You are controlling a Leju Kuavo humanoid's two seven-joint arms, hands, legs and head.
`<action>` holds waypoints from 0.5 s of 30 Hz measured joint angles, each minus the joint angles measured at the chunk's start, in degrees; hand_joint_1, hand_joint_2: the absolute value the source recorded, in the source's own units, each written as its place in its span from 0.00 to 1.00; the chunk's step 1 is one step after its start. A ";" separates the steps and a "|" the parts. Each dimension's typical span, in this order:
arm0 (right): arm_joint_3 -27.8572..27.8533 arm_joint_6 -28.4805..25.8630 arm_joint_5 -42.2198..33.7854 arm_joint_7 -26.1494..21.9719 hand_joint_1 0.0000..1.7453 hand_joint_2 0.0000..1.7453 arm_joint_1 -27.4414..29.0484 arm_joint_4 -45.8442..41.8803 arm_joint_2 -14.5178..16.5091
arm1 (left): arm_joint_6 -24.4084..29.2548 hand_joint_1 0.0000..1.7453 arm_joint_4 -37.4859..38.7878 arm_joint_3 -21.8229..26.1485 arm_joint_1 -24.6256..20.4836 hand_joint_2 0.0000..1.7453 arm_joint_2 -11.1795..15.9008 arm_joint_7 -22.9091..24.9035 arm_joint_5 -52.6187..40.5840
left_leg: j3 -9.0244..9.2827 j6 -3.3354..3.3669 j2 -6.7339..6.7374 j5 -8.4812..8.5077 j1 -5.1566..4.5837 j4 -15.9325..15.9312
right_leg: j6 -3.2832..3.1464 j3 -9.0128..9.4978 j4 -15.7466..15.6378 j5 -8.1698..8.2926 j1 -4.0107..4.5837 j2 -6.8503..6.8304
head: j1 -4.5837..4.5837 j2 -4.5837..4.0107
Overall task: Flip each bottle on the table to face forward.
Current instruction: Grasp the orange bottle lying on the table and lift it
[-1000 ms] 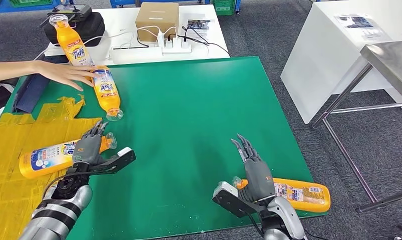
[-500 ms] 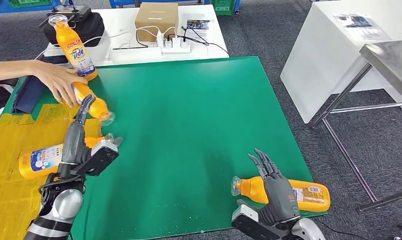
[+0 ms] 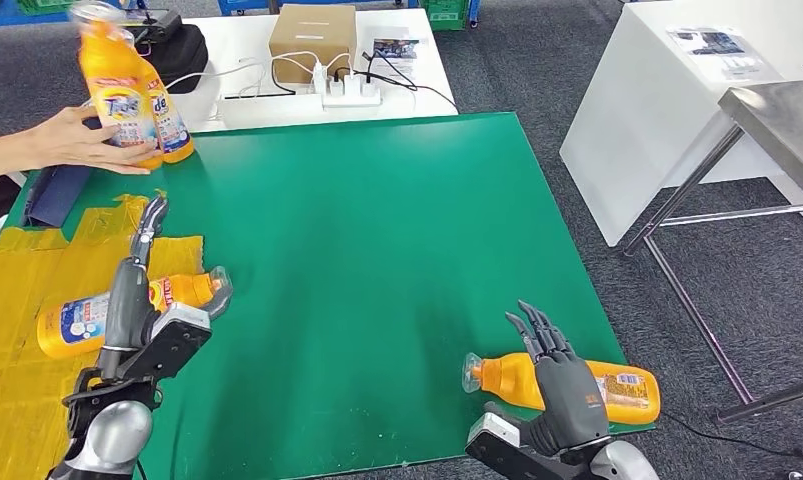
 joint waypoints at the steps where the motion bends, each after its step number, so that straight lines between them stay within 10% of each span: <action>1: 0.00 -0.11 0.98 0.75 0.00 1.00 0.01 0.08 -0.19 | -0.05 0.00 -0.88 0.24 1.08 1.00 -0.02 -0.35 0.71 | 0.00 -0.01 0.00 -0.02 0.00 0.00 | -0.02 0.00 0.00 -0.02 0.00 0.00 | 0.00 0.00; 15: -1.22 -1.32 6.79 8.57 0.00 1.00 1.50 7.22 0.07 | -2.64 0.00 -12.37 2.56 10.86 1.00 -1.37 -4.44 11.31 | 0.01 0.00 -0.02 -0.11 0.00 0.00 | -0.01 0.01 -0.01 -0.16 0.00 -0.03 | 0.00 0.00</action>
